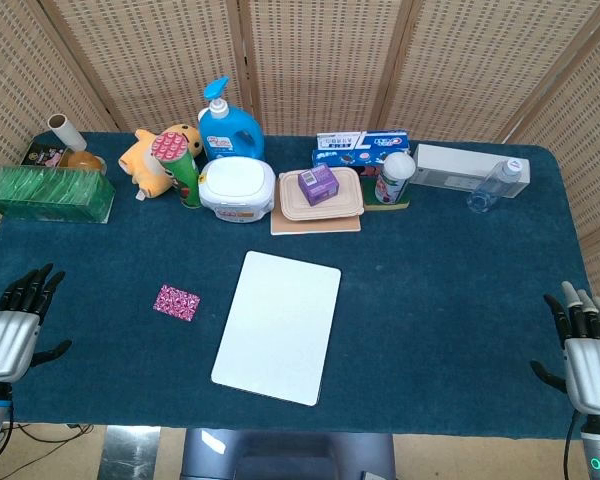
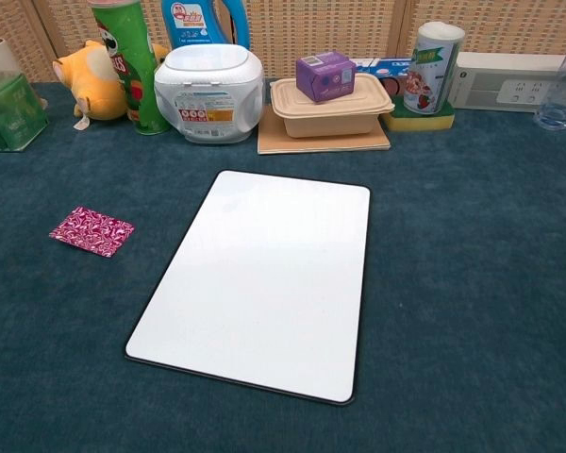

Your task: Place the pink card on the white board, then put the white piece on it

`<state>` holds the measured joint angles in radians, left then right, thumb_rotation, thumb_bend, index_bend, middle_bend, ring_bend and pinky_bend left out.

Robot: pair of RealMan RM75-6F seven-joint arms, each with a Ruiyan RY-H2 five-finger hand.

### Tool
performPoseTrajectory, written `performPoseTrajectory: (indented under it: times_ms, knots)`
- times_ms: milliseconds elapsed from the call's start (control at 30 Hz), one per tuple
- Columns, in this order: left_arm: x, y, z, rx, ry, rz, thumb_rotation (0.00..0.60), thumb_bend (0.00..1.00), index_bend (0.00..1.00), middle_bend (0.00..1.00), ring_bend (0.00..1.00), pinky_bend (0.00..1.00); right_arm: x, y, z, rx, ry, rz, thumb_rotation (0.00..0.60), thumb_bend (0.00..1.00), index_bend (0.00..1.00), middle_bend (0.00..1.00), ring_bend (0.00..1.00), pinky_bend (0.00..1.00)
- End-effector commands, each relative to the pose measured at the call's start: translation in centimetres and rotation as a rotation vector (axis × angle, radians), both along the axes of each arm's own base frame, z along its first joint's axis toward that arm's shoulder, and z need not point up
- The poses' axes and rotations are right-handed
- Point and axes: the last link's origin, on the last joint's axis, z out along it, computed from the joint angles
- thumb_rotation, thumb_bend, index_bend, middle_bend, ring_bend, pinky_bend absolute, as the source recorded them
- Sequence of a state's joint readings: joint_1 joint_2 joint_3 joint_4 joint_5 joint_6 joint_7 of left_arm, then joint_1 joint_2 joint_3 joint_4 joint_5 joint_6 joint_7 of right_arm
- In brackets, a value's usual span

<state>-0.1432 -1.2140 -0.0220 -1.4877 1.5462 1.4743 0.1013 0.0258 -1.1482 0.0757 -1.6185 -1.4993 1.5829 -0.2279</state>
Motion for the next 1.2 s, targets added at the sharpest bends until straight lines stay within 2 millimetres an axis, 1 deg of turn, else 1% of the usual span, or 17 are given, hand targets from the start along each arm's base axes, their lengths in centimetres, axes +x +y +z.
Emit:
performPoseTrajectory:
  times_ms: [33, 133, 267, 367, 433, 500, 567, 633, 667, 733, 767, 867, 967, 1100, 1200]
  knots:
    - [0.0, -0.1, 0.0, -0.002, -0.001, 0.001, 0.6, 0.05, 0.0, 0.0, 0.0, 0.1, -0.1, 0.1, 0.1, -0.041, 0.015, -0.009, 0.6, 0.0, 0.09, 0.0, 0.0, 0.0]
    - [0.1, -0.3, -0.1, -0.032, 0.001, 0.002, 0.6, 0.05, 0.0, 0.0, 0.0, 0.07, -0.3, 0.3, 0.0, -0.037, -0.001, -0.036, 0.6, 0.0, 0.06, 0.0, 0.0, 0.0]
    - [0.7, 0.3, -0.5, -0.081, -0.016, -0.014, 0.6, 0.05, 0.0, 0.0, 0.0, 0.06, -0.3, 0.3, 0.3, -0.017, -0.024, -0.054, 0.6, 0.0, 0.06, 0.0, 0.0, 0.0]
    - [2.0, 1.7, -1.0, -0.132, -0.002, -0.045, 0.6, 0.05, 0.0, 0.0, 0.0, 0.06, -0.3, 0.3, 0.4, -0.008, -0.029, -0.061, 0.6, 0.0, 0.06, 0.0, 0.0, 0.0]
    - [3.6, 3.2, -1.5, -0.182, 0.028, -0.079, 0.6, 0.05, 0.0, 0.0, 0.0, 0.06, -0.3, 0.3, 0.4, 0.0, -0.037, -0.064, 0.6, 0.0, 0.06, 0.0, 0.0, 0.0]
    - [4.9, 4.3, -1.9, -0.217, 0.064, -0.096, 0.6, 0.06, 0.0, 0.0, 0.0, 0.06, -0.3, 0.3, 0.5, 0.003, -0.041, -0.064, 0.6, 0.0, 0.06, 0.0, 0.0, 0.0]
    - [6.5, 5.8, -2.9, -0.273, 0.125, -0.112, 0.6, 0.07, 0.0, 0.0, 0.0, 0.06, -0.3, 0.3, 0.7, 0.003, -0.047, -0.066, 0.6, 0.0, 0.06, 0.0, 0.0, 0.0]
    - [7.2, 6.5, -3.4, -0.293, 0.151, -0.106, 0.6, 0.07, 0.0, 0.0, 0.0, 0.06, -0.3, 0.4, 0.8, 0.004, -0.05, -0.066, 0.6, 0.0, 0.06, 0.0, 0.0, 0.0]
    - [7.9, 7.2, -4.1, -0.311, 0.172, -0.111, 0.6, 0.07, 0.0, 0.0, 0.0, 0.06, -0.2, 0.4, 0.8, 0.005, -0.054, -0.063, 0.6, 0.0, 0.06, 0.0, 0.0, 0.0]
    - [8.5, 8.0, -5.0, -0.326, 0.181, -0.102, 0.6, 0.07, 0.0, 0.0, 0.0, 0.06, -0.2, 0.4, 0.9, 0.006, -0.057, -0.06, 0.6, 0.0, 0.06, 0.0, 0.0, 0.0]
    - [9.0, 8.5, -5.6, -0.331, 0.183, -0.103, 0.6, 0.07, 0.03, 0.0, 0.0, 0.06, -0.2, 0.4, 0.9, 0.008, -0.059, -0.059, 0.6, 0.0, 0.06, 0.0, 0.0, 0.0]
    - [9.7, 9.5, -6.8, -0.327, 0.192, -0.101, 0.6, 0.08, 0.09, 0.0, 0.0, 0.06, -0.2, 0.4, 0.9, 0.015, -0.062, -0.062, 0.6, 0.0, 0.06, 0.0, 0.0, 0.0]
    - [9.8, 10.0, -7.6, -0.328, 0.203, -0.092, 0.6, 0.08, 0.1, 0.0, 0.0, 0.06, -0.3, 0.3, 0.9, 0.02, -0.066, -0.064, 0.6, 0.0, 0.06, 0.0, 0.0, 0.0]
    - [10.0, 10.6, -9.2, -0.348, 0.233, -0.078, 0.6, 0.08, 0.17, 0.0, 0.0, 0.06, -0.4, 0.3, 1.0, 0.029, -0.072, -0.067, 0.6, 0.0, 0.06, 0.0, 0.0, 0.0]
    - [9.9, 10.9, -10.0, -0.35, 0.248, -0.067, 0.6, 0.09, 0.18, 0.0, 0.0, 0.06, -0.3, 0.3, 1.1, 0.027, -0.076, -0.067, 0.6, 0.0, 0.06, 0.0, 0.0, 0.0]
